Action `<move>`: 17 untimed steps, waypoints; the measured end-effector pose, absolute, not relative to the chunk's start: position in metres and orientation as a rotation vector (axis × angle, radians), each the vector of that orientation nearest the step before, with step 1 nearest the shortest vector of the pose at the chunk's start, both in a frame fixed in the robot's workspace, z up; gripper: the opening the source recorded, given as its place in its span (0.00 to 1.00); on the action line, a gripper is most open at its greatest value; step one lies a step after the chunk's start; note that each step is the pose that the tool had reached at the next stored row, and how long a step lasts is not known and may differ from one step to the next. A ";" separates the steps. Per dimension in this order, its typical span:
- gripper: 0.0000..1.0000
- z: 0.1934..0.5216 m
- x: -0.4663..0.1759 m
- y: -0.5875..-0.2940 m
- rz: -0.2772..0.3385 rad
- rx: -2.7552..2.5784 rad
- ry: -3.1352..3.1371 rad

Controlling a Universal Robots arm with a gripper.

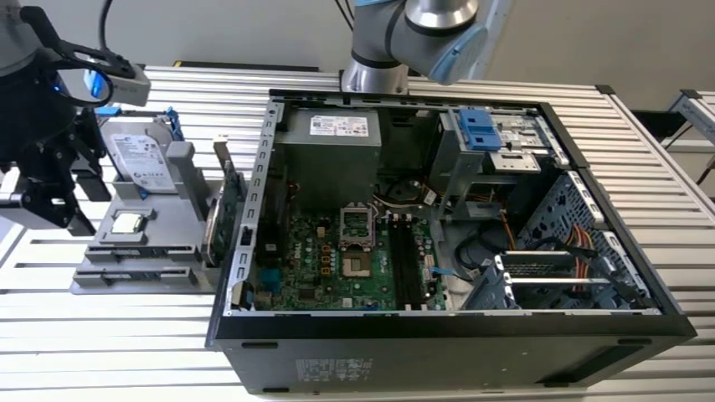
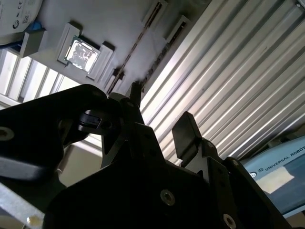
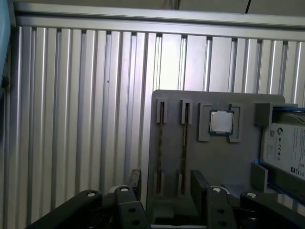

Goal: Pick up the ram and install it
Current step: 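Pick up the ram and move it above insertion slot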

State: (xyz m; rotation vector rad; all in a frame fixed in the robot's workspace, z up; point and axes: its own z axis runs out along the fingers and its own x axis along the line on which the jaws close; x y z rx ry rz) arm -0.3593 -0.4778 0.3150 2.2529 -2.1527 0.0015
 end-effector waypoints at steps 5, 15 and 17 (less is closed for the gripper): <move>1.00 0.312 -0.359 -0.476 0.004 2.251 -2.152; 1.00 0.306 -0.359 -0.475 0.009 2.248 -2.150; 1.00 0.304 -0.359 -0.475 0.009 2.248 -2.150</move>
